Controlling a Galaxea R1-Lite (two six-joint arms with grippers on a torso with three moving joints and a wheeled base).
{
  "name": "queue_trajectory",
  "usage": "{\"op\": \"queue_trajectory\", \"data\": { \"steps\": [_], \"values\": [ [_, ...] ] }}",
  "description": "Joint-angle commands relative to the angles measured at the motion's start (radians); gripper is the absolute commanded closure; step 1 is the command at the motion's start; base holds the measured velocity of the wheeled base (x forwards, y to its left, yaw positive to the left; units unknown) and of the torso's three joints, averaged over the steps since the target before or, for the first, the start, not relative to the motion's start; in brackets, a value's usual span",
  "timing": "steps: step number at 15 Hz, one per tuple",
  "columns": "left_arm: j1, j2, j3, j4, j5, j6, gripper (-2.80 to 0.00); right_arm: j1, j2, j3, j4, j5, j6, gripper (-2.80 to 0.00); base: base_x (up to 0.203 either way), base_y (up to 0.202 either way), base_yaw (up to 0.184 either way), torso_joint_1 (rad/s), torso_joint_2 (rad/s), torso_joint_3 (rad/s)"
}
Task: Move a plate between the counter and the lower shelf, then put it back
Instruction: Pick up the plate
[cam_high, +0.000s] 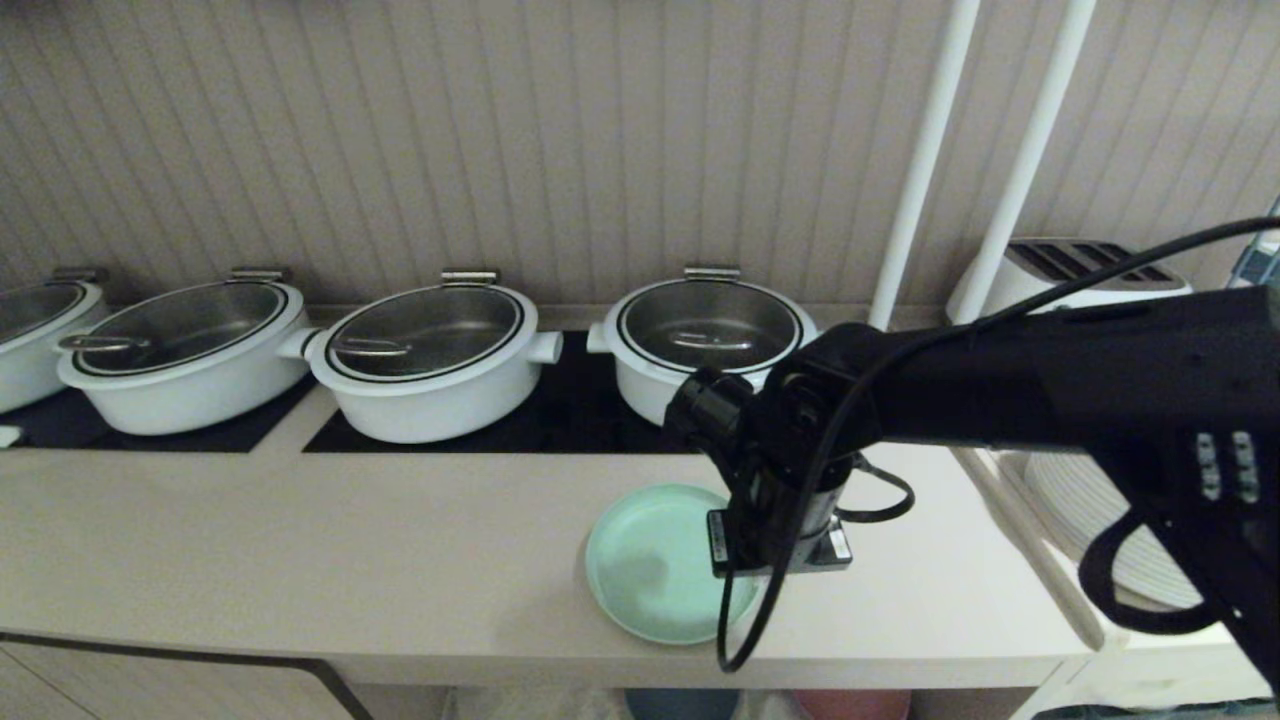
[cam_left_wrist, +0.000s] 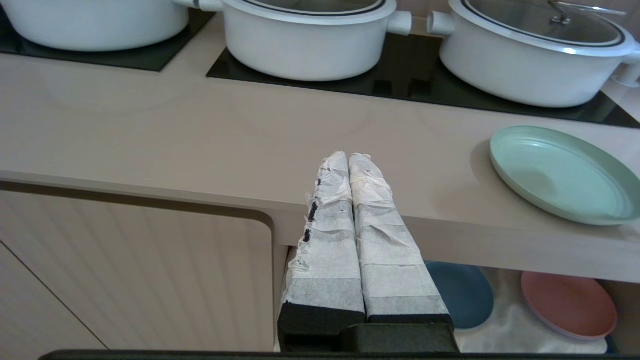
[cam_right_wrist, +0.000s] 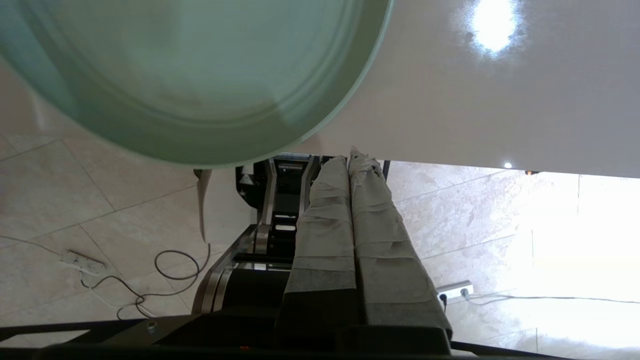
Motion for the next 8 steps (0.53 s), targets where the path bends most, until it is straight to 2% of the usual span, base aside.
{"op": "queue_trajectory", "data": {
  "steps": [1,8],
  "values": [
    [0.0,0.0,0.0,0.0,0.001,-0.001,0.0,-0.014,0.022,-0.003,0.006,-0.001,0.005,0.0,0.0,0.0,0.0,0.0,0.0,0.0],
    [0.0,0.0,0.0,0.0,0.001,-0.001,0.0,-0.067,0.055,-0.026,-0.003,0.023,0.011,0.0,0.0,0.0,0.0,0.0,0.0,0.0]
  ]
}}
